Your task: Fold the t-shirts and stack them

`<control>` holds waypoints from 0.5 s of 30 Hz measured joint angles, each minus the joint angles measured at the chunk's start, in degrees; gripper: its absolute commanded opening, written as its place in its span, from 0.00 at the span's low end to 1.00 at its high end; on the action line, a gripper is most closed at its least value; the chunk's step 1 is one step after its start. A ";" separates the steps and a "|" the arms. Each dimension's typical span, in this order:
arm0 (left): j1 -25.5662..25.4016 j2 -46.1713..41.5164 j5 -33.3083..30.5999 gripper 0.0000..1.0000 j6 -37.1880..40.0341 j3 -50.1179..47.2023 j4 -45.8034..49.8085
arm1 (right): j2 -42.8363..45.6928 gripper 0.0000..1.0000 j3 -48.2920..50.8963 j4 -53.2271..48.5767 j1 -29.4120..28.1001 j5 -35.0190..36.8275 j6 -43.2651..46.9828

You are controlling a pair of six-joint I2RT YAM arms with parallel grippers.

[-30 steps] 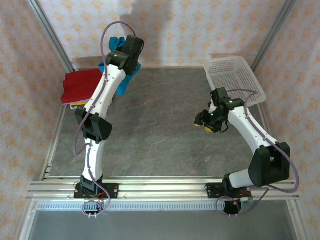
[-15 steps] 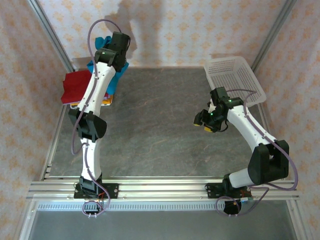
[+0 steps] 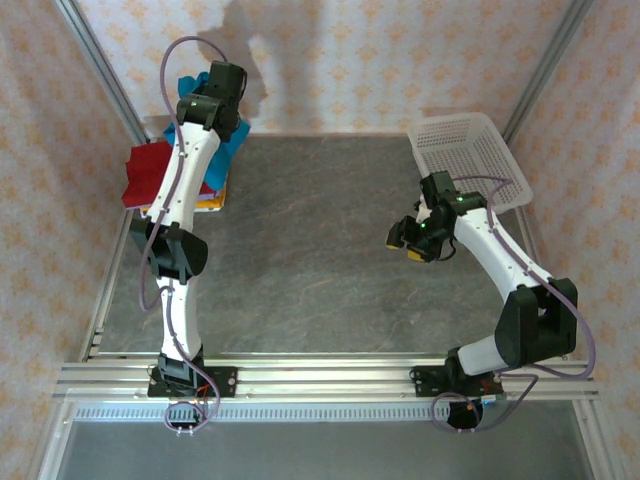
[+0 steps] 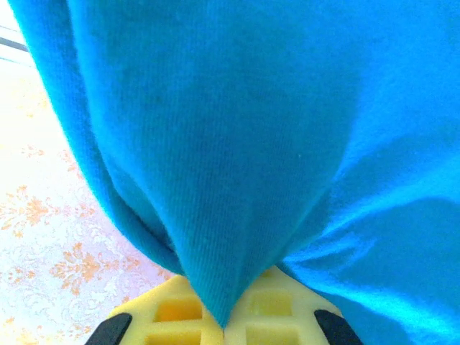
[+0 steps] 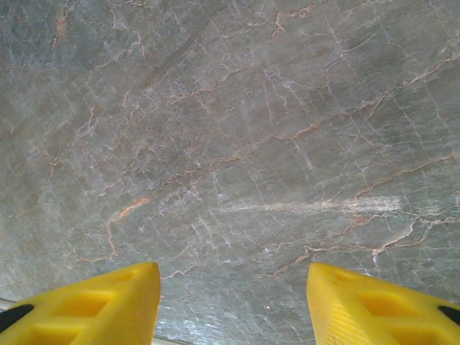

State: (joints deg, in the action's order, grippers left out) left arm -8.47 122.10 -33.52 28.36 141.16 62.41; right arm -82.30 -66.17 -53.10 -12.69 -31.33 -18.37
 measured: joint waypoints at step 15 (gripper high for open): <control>6.19 -0.04 4.52 0.00 -1.53 -6.05 -1.70 | -1.14 0.56 -1.86 -1.25 0.00 0.00 0.02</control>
State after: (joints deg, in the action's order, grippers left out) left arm -2.28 122.06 -28.99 26.83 135.11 60.71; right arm -83.44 -68.03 -54.35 -12.69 -31.33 -18.35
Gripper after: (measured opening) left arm 0.051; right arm 0.562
